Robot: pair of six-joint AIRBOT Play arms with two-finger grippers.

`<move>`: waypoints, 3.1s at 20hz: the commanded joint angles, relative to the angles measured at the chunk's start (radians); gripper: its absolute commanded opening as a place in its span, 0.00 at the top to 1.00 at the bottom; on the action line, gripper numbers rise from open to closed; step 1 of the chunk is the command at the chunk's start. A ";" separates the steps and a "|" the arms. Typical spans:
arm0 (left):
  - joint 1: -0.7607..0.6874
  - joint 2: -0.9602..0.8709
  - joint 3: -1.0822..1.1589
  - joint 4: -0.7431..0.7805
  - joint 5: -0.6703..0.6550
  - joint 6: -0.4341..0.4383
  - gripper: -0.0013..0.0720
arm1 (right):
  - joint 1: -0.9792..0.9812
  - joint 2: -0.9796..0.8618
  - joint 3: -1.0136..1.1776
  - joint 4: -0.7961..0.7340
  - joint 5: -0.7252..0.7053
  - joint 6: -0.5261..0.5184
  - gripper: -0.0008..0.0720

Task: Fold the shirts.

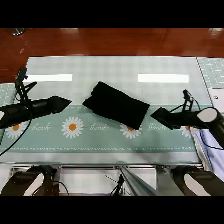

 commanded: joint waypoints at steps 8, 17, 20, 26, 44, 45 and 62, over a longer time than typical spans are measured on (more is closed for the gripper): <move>-0.001 -0.008 0.000 0.001 0.000 0.001 0.95 | 0.085 -0.470 0.238 0.327 0.106 -0.264 0.18; -0.001 -0.008 0.000 0.001 0.000 0.001 0.95 | 0.161 -0.493 0.779 0.174 0.388 -0.238 0.94; -0.001 -0.008 0.000 0.000 0.000 0.001 0.95 | 0.139 -0.493 1.082 0.038 0.526 -0.153 0.94; -0.001 -0.008 0.000 0.001 -0.001 0.001 0.95 | -0.034 -0.491 1.499 -0.150 0.795 -0.031 0.94; -0.001 -0.008 0.000 0.001 0.008 0.001 0.95 | -0.995 0.025 1.040 -0.518 1.000 0.003 0.94; -0.001 -0.008 0.000 0.001 0.009 0.001 0.95 | -1.034 0.081 0.974 -0.602 0.999 0.013 0.94; 0.008 -0.196 0.268 0.000 0.069 0.057 0.95 | -1.059 0.200 0.789 -0.257 0.399 -0.042 0.94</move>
